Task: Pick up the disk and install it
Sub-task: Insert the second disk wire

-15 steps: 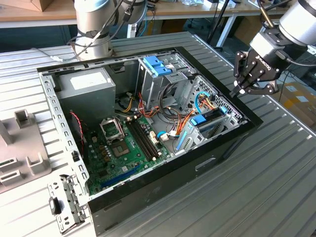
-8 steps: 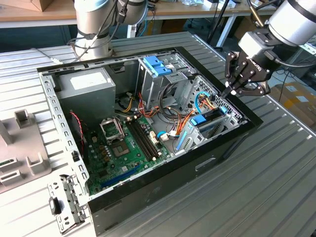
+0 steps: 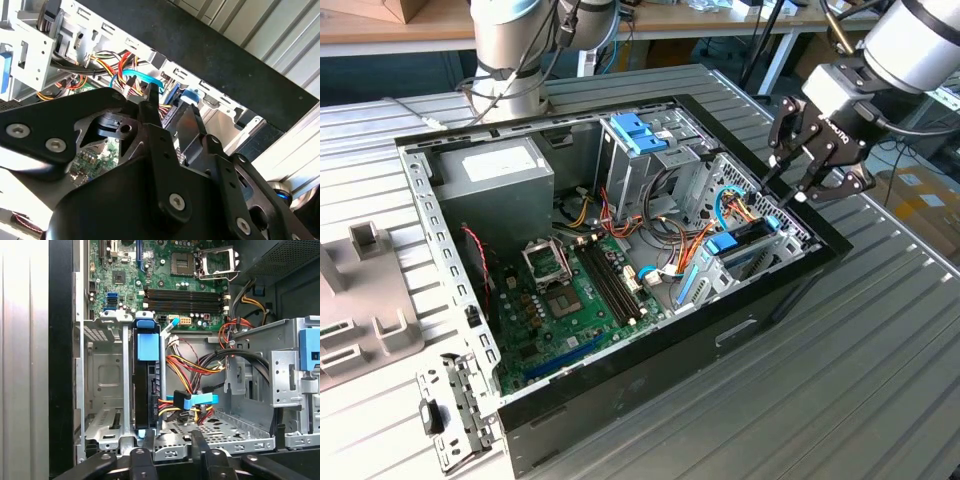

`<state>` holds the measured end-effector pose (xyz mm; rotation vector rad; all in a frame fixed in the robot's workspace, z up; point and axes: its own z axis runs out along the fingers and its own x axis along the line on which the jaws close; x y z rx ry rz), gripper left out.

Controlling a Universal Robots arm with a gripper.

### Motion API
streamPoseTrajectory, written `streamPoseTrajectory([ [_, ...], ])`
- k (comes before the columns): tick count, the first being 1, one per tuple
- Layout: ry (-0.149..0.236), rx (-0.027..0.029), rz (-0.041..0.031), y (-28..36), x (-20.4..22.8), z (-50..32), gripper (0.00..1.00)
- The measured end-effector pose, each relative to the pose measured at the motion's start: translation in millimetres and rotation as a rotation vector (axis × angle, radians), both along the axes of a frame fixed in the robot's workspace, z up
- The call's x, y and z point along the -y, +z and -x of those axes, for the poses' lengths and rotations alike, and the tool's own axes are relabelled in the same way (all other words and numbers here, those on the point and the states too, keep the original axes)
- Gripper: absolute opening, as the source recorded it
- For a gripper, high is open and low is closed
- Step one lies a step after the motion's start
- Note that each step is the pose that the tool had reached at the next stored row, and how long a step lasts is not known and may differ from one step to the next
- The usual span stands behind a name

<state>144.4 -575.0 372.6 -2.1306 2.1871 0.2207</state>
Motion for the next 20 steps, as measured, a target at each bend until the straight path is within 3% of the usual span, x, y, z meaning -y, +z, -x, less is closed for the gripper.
streamPoseTrajectory([
  [2,0.0,0.0,0.0,0.0,-2.1,3.7,0.42],
  [7,0.0,0.0,-0.0002,-0.1,-2.6,16.8,0.42],
  [9,0.0,0.0,-0.0001,-0.4,-2.9,27.3,0.42],
  [11,0.0,0.0,-0.0001,-0.9,-2.9,31.4,0.42],
  [15,0.0,-0.0001,0.0001,-6.4,-2.9,32.7,0.42],
  [20,0.0,-0.0001,0.0,-6.5,-2.9,32.7,0.42],
])
